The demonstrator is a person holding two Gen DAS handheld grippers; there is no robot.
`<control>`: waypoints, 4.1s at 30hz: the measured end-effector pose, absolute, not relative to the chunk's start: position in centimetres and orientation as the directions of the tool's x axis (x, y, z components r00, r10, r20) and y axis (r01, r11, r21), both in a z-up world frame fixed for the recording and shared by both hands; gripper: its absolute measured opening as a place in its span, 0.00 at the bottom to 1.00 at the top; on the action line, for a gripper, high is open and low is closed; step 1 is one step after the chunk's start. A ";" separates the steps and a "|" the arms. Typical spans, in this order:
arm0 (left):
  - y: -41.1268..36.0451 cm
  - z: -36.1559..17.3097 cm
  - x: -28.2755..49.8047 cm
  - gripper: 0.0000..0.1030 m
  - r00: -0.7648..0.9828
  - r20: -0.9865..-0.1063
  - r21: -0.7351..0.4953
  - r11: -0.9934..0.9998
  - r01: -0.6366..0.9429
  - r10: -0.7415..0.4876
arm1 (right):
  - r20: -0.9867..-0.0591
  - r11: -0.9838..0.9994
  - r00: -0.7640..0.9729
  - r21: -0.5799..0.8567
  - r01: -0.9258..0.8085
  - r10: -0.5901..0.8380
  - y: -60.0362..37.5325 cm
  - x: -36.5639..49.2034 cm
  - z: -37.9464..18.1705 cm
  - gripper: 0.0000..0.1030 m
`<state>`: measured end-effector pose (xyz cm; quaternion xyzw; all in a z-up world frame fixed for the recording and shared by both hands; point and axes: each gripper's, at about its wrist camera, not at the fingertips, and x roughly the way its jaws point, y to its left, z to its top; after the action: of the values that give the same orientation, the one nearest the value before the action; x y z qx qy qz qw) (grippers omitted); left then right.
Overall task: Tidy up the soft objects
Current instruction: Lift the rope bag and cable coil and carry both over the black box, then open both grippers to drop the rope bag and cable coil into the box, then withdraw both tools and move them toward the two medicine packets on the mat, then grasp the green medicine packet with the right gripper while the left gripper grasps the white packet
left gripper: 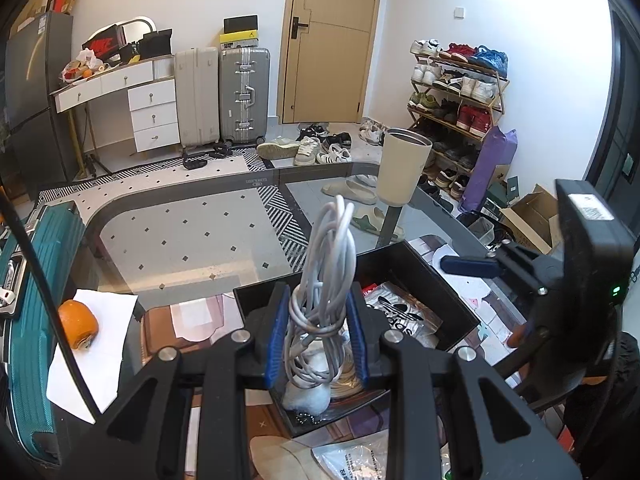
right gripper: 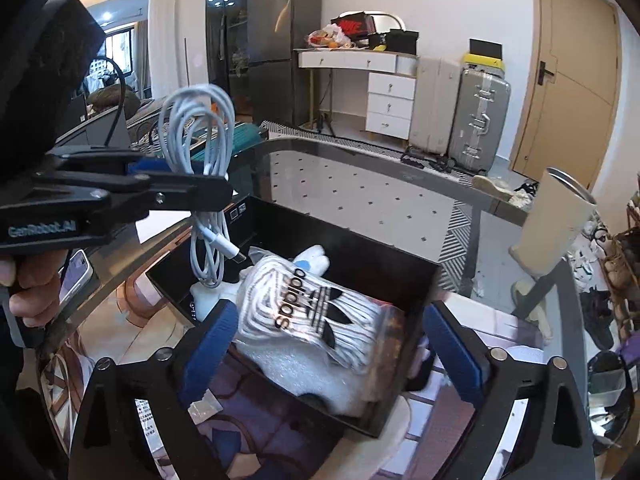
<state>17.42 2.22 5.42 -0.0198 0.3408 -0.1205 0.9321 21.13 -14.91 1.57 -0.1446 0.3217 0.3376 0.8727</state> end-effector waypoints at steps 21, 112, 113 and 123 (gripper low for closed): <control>-2.1 1.8 20.1 0.25 0.657 -0.735 0.007 0.968 0.251 -0.165 | -0.631 0.798 0.632 -0.034 -0.602 0.450 -21.6 18.8 2.6 0.94; -1.8 -4.0 7.6 0.97 0.645 -0.756 -0.014 0.989 0.148 -0.108 | -0.818 0.845 0.488 -0.006 -0.534 0.303 -20.9 8.9 -5.6 0.99; -1.9 -4.1 7.7 0.97 0.640 -0.762 -0.007 0.989 0.147 -0.100 | -0.818 0.846 0.490 -0.006 -0.533 0.303 -20.9 8.9 -5.6 0.99; -2.0 -4.9 8.5 0.96 0.604 -0.794 0.014 0.991 0.131 -0.069 | -0.812 0.838 0.493 -0.010 -0.545 0.312 -20.4 8.5 -5.6 0.99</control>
<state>8.53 -1.95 -4.94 0.0354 0.4417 -0.0559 0.8947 8.55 -20.37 -5.59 -0.1339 0.4362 0.2510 0.8537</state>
